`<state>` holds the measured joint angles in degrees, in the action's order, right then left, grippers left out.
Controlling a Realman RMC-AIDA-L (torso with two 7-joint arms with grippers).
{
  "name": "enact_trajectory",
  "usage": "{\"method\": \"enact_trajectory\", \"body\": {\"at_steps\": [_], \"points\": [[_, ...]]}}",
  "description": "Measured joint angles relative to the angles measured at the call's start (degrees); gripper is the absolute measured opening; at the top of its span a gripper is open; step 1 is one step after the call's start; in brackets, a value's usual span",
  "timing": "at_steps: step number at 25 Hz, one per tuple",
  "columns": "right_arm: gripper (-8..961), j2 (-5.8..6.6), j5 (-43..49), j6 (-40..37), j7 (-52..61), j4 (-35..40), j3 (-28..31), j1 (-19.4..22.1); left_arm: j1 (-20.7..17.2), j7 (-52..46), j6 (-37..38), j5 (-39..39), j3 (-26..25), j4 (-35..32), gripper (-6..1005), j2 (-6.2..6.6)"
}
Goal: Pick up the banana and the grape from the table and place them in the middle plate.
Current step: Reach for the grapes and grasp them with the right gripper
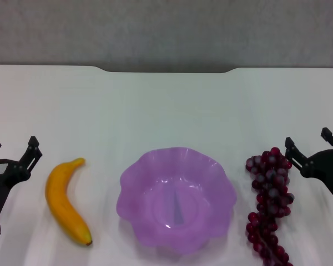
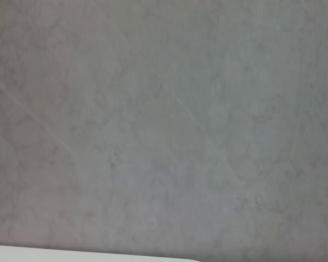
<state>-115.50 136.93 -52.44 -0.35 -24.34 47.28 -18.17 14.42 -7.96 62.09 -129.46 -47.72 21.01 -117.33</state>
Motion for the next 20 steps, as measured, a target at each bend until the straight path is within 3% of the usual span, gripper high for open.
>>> {"method": "enact_trajectory", "body": {"at_steps": [20], "points": [[866, 0.31, 0.1, 3.3, 0.0, -0.9, 0.7, -0.2, 0.0, 0.0, -0.8, 0.0, 0.0, 0.0, 893, 0.00]]}}
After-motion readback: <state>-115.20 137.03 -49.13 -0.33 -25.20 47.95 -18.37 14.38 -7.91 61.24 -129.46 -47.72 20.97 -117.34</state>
